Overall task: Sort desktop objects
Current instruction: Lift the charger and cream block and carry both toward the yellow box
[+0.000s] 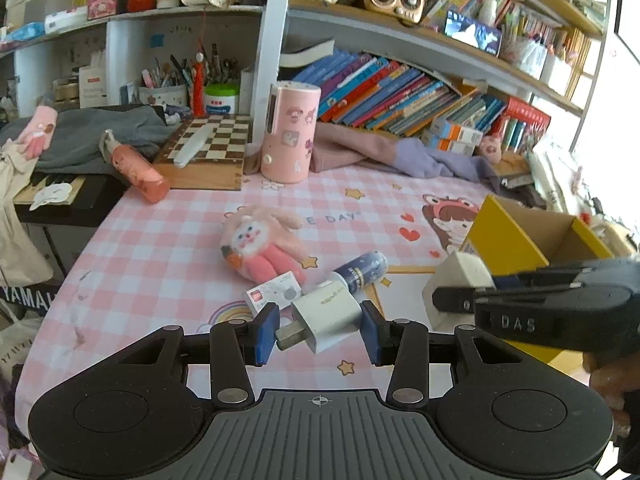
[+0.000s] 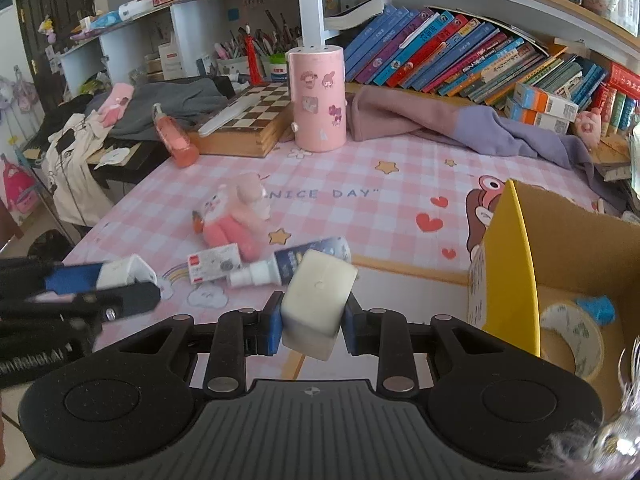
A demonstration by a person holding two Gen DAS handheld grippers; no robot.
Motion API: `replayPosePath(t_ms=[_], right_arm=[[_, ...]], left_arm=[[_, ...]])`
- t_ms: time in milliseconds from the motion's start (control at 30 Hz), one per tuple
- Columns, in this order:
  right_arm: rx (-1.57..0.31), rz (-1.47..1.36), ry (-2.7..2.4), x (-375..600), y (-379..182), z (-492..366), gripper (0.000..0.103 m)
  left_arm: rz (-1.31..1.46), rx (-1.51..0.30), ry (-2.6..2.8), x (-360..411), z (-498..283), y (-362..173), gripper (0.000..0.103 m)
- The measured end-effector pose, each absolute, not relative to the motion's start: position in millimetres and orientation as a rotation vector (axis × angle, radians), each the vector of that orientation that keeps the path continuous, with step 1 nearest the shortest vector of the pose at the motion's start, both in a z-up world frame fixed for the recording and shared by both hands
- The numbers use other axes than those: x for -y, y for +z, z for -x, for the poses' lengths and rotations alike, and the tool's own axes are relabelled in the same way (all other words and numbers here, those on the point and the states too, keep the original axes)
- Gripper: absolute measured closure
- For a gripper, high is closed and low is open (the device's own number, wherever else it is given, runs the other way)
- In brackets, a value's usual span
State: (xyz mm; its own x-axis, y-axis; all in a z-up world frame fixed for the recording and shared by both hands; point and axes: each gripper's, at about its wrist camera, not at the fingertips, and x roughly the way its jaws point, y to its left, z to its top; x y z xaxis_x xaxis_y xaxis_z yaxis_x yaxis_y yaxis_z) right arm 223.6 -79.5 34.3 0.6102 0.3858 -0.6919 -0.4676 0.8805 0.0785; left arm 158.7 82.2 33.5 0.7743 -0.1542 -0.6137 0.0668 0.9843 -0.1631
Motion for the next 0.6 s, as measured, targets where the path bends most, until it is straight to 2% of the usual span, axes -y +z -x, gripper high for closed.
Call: replayPosePath(t_ms=[600], right_arm=[[-0.788, 0.1, 0.492, 88.5, 32.8, -135.4, 0.077]], left_arm=[[0.144, -0.663, -0.163, -87.9, -82.4, 44.9, 0.061]])
